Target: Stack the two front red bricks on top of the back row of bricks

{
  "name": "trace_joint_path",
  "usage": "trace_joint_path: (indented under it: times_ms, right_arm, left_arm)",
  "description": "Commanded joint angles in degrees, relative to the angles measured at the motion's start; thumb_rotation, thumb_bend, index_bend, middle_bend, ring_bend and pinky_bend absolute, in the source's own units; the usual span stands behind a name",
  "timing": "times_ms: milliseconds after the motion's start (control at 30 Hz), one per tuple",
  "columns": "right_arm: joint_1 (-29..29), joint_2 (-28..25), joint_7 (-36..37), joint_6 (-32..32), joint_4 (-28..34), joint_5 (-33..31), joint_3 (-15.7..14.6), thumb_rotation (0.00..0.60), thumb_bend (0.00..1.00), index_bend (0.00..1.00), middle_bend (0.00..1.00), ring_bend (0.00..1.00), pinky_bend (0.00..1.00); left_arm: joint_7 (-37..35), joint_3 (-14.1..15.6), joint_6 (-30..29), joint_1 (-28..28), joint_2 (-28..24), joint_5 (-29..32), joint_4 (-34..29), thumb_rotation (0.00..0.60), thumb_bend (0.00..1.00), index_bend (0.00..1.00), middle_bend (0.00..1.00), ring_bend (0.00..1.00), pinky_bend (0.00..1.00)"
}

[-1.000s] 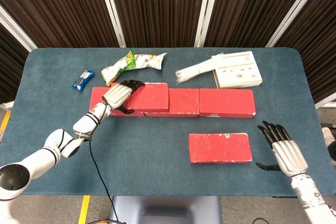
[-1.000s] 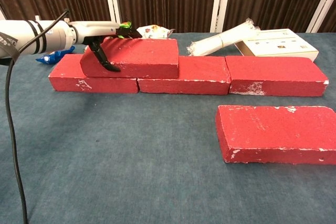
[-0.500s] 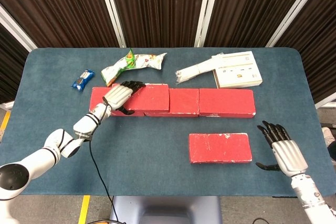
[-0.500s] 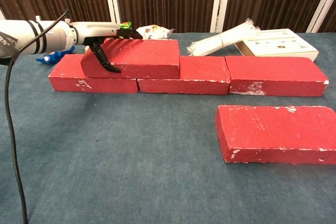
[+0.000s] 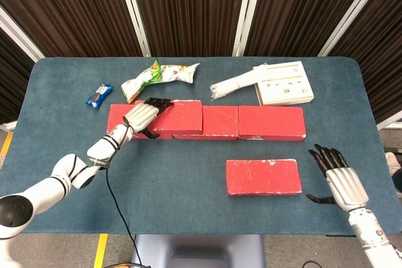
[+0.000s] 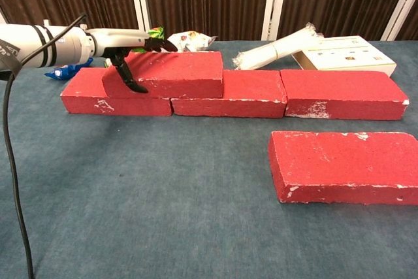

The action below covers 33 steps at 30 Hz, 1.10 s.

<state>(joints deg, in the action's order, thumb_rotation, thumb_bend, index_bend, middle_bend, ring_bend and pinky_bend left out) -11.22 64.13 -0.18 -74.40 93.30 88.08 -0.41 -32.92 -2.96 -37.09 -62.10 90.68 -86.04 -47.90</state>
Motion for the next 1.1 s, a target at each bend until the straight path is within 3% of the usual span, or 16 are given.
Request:
trace_joint_path:
  times_ms: [33,267,400,500,633,800,1100]
  right_arm:
    - [0.0,0.1,0.0,-0.1,-0.1,0.0,0.0,0.600,0.11,0.00,0.00,0.00,0.00]
    - [-0.4,0.4,1.0,0.1,-0.5,1.7,-0.5,0.600,0.11,0.00,0.00,0.00,0.00]
    - [-2.0,1.1,2.6,2.8,-0.7,3.3,-1.4,0.600,0.11,0.00,0.00,0.00,0.00]
    - [-3.7,2.5,1.8,5.3,-0.5,3.7,-1.3,0.600,0.11,0.00,0.00,0.00,0.00]
    - [-6.7,5.4,-1.9,9.3,0.5,2.5,0.0,0.600,0.11,0.00,0.00,0.00,0.00]
    - [-11.0,7.9,-10.3,16.9,3.4,-3.3,2.2,0.600,0.11,0.00,0.00,0.00,0.00]
    - [-16.6,11.6,-21.3,24.8,4.7,-17.5,5.1,0.600,0.11,0.00,0.00,0.00,0.00]
  left_arm:
    - [0.2,-0.2,-1.6,0.4,-0.5,-0.2,-0.9,0.600,0.23,0.00,0.00,0.00,0.05]
    - [6.1,0.5,-14.5,6.3,-6.6,-2.5,-10.6,0.600,0.23,0.00,0.00,0.00,0.05]
    - [20.8,4.1,-26.7,17.0,-13.5,-2.5,-22.1,0.600,0.24,0.00,0.00,0.00,0.05]
    - [30.0,7.2,-34.6,26.3,-15.4,-0.2,-27.6,0.600,0.24,0.00,0.00,0.00,0.05]
    - [37.1,10.2,-41.0,36.0,-12.7,3.1,-27.4,0.600,0.26,0.00,0.00,0.00,0.03]
    - [33.9,9.8,-44.3,41.1,-9.9,3.7,-23.9,0.600,0.26,0.00,0.00,0.00,0.03]
    - [29.1,8.1,-43.6,42.1,-11.2,1.9,-22.1,0.600,0.26,0.00,0.00,0.00,0.03]
